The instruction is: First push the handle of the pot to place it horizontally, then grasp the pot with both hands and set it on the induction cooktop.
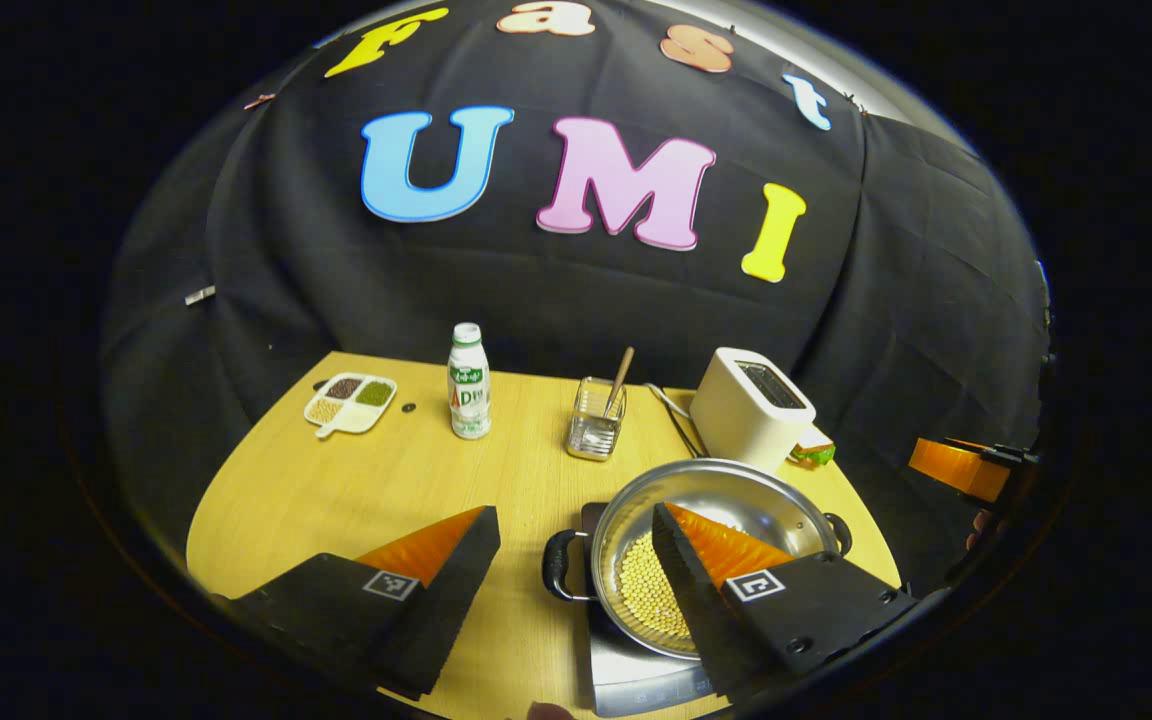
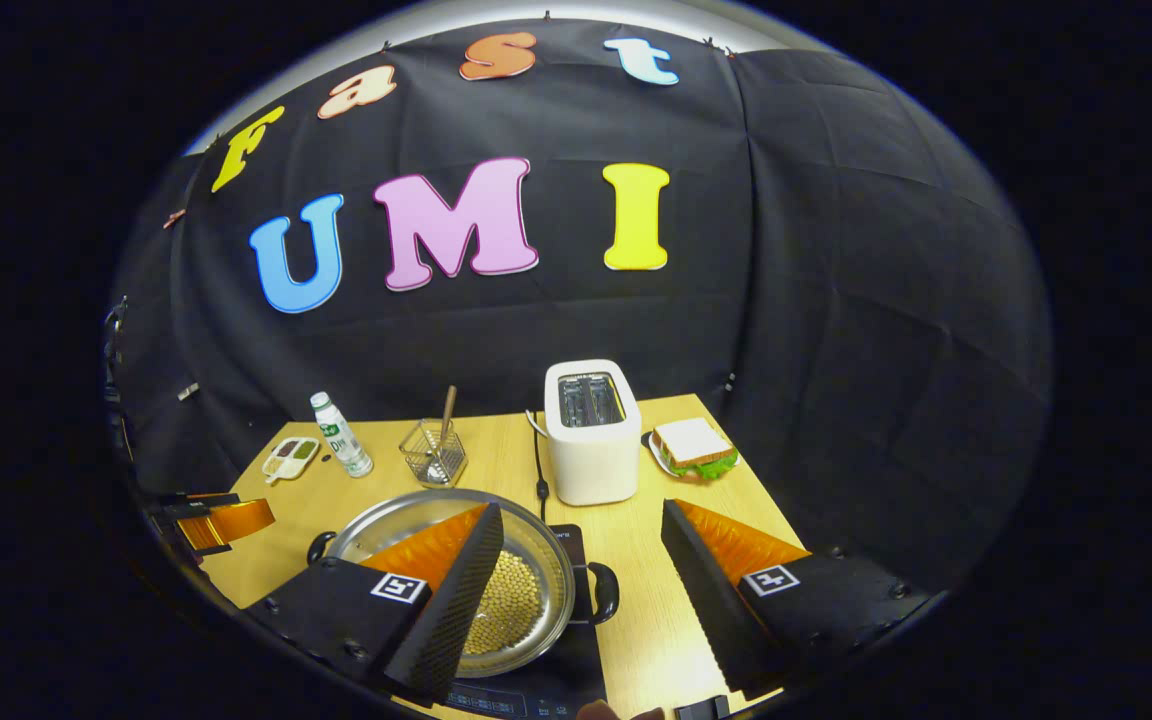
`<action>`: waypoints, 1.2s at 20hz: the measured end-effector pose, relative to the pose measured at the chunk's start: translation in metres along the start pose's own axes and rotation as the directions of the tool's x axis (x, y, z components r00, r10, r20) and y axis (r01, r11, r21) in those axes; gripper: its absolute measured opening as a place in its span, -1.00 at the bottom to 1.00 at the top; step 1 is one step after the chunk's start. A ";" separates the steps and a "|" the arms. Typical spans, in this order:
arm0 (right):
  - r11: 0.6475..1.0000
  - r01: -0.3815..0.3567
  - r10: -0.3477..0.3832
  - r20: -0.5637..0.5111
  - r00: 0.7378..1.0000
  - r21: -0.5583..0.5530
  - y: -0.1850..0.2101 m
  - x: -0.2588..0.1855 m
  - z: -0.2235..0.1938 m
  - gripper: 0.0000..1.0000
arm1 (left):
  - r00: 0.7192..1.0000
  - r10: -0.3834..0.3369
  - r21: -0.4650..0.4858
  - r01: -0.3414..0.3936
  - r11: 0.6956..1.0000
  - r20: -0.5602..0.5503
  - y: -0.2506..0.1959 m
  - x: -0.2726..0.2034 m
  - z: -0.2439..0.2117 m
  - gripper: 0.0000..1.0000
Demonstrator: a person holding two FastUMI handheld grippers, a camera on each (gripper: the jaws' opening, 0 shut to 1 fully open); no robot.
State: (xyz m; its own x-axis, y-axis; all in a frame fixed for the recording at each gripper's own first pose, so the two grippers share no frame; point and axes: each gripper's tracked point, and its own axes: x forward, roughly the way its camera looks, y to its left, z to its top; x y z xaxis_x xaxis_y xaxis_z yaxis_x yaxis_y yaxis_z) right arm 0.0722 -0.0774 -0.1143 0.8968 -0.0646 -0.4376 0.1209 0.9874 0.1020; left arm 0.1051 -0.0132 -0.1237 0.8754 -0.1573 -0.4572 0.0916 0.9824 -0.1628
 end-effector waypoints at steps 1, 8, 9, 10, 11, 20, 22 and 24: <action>1.000 0.003 -0.003 0.019 1.000 0.000 0.002 -0.006 0.007 0.97 | 1.000 0.000 0.009 -0.001 1.000 0.030 0.000 -0.010 0.006 0.92; 1.000 0.011 -0.006 0.201 0.980 -0.022 0.024 -0.063 0.052 0.97 | 0.978 -0.006 0.051 -0.005 0.999 0.208 0.011 -0.075 0.049 0.92; 0.999 0.011 -0.004 0.222 0.975 -0.031 0.029 -0.070 0.055 0.97 | 0.972 0.000 0.058 -0.014 0.998 0.233 0.016 -0.084 0.056 0.92; 0.999 0.011 -0.001 0.243 0.970 -0.040 0.033 -0.078 0.059 0.97 | 0.967 0.004 0.066 -0.022 0.998 0.257 0.019 -0.092 0.060 0.91; 0.999 0.011 0.002 0.262 0.965 -0.048 0.039 -0.086 0.061 0.97 | 0.960 0.008 0.074 -0.030 0.997 0.279 0.021 -0.100 0.065 0.92; 0.997 0.050 -0.027 0.358 0.933 -0.053 0.047 -0.129 0.071 0.97 | 0.920 0.036 0.092 -0.078 0.993 0.389 0.030 -0.157 0.070 0.91; 0.997 0.054 -0.029 0.368 0.929 -0.057 0.047 -0.135 0.069 0.98 | 0.914 0.042 0.091 -0.085 0.992 0.404 0.032 -0.165 0.070 0.91; 0.997 0.050 -0.024 0.366 0.930 -0.064 0.047 -0.137 0.066 0.98 | 0.912 0.043 0.096 -0.090 0.991 0.408 0.033 -0.171 0.069 0.90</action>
State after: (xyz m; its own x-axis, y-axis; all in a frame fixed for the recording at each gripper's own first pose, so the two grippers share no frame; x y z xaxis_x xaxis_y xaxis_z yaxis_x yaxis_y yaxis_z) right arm -0.0170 -0.0320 0.0097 0.9872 -0.1363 -0.0828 0.1387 0.9901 0.0228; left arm -0.0086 0.0531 0.0089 0.9959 -0.0604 -0.0671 0.0581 0.9977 -0.0361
